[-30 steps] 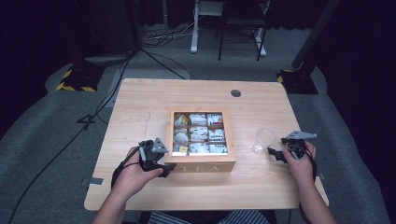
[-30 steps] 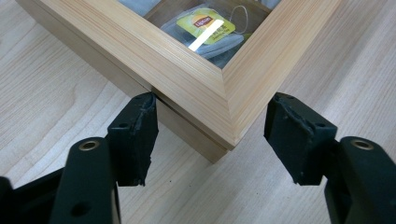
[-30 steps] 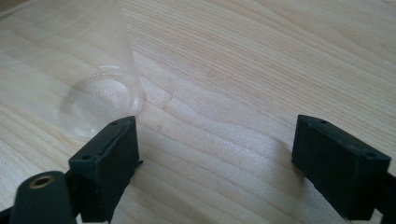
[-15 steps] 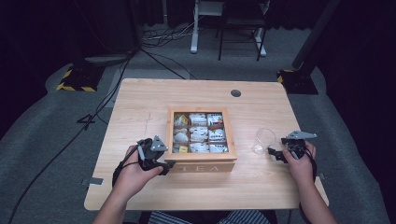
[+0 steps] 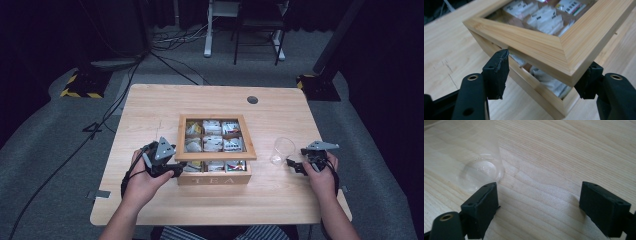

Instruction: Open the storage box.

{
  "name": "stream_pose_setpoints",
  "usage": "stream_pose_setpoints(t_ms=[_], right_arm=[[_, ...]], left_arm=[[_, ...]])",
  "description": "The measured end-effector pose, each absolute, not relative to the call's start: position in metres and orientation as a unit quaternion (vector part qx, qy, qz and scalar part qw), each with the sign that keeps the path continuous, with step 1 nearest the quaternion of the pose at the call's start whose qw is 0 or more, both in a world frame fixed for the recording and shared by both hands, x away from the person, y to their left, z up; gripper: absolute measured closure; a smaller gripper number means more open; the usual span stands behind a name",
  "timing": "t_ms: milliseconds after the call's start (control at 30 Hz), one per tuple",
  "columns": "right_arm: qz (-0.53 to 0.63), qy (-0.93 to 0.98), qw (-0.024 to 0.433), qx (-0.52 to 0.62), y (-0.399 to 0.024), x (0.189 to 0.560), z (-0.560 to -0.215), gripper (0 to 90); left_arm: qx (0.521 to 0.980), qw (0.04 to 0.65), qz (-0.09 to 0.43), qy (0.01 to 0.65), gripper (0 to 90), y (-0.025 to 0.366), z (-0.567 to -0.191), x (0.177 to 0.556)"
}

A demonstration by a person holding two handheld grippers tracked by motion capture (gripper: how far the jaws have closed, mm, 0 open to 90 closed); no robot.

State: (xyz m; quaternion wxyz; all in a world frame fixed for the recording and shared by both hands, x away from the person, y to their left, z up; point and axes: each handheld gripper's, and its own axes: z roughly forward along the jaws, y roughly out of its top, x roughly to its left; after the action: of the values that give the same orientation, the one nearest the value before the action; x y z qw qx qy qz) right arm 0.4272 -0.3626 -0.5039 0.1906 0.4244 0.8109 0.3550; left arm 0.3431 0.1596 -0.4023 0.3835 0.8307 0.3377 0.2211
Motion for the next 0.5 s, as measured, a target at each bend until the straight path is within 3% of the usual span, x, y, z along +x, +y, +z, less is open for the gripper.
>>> stream_pose_setpoints(t_ms=[500], right_arm=[[0.355, 0.811, 0.191, 0.424, -0.362, 0.427, -0.504, 15.8]], left_arm=[[0.817, 0.406, 0.240, 0.331, 36.7, 0.160, -0.391, 0.348]])
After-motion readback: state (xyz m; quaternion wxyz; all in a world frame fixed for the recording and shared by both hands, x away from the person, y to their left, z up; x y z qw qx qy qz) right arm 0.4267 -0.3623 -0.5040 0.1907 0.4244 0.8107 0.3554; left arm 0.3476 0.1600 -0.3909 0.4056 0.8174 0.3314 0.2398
